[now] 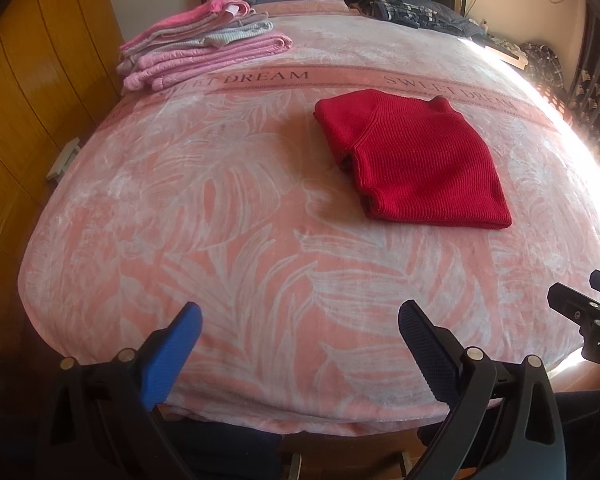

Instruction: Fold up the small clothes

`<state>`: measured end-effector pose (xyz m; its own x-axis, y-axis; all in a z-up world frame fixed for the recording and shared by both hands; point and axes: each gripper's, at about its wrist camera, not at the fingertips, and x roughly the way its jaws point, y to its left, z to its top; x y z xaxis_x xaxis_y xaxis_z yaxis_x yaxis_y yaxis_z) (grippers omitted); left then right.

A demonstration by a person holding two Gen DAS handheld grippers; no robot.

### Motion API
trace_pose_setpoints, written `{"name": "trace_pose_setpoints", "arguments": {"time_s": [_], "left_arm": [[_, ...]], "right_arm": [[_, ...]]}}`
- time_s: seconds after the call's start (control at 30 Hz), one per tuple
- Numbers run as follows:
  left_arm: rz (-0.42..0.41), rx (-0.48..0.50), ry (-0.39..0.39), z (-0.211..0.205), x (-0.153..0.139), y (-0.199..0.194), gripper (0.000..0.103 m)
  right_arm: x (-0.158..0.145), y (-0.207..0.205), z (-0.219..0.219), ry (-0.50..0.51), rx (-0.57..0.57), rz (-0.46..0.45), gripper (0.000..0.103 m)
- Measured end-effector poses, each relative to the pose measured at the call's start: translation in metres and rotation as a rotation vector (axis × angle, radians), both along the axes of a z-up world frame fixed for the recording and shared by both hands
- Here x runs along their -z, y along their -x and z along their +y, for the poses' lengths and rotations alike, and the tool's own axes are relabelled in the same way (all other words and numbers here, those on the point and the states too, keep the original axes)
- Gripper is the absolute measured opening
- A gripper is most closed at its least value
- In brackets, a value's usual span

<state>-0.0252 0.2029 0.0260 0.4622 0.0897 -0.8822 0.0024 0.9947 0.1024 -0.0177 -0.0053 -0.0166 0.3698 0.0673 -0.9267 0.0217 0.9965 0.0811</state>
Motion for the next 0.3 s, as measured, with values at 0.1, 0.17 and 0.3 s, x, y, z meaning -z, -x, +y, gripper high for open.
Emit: {"name": "trace_pose_setpoints", "arguments": {"time_s": [0.1,0.17,0.3], "left_arm": [[-0.001,-0.001,-0.002,0.0004,0.0002,0.0001,0.099],[-0.001,-0.001,-0.003,0.0007,0.0001,0.0005,0.099],[-0.001,-0.001,-0.003,0.0007,0.0001,0.0006,0.099]], "right_arm": [[0.0009,-0.0013,-0.0005,-0.009,0.000,0.012,0.100],[0.0009,-0.0012,0.0000,-0.002,-0.002,0.012,0.100],[0.0010,-0.0019,-0.0015,-0.002,0.003,0.014,0.100]]}}
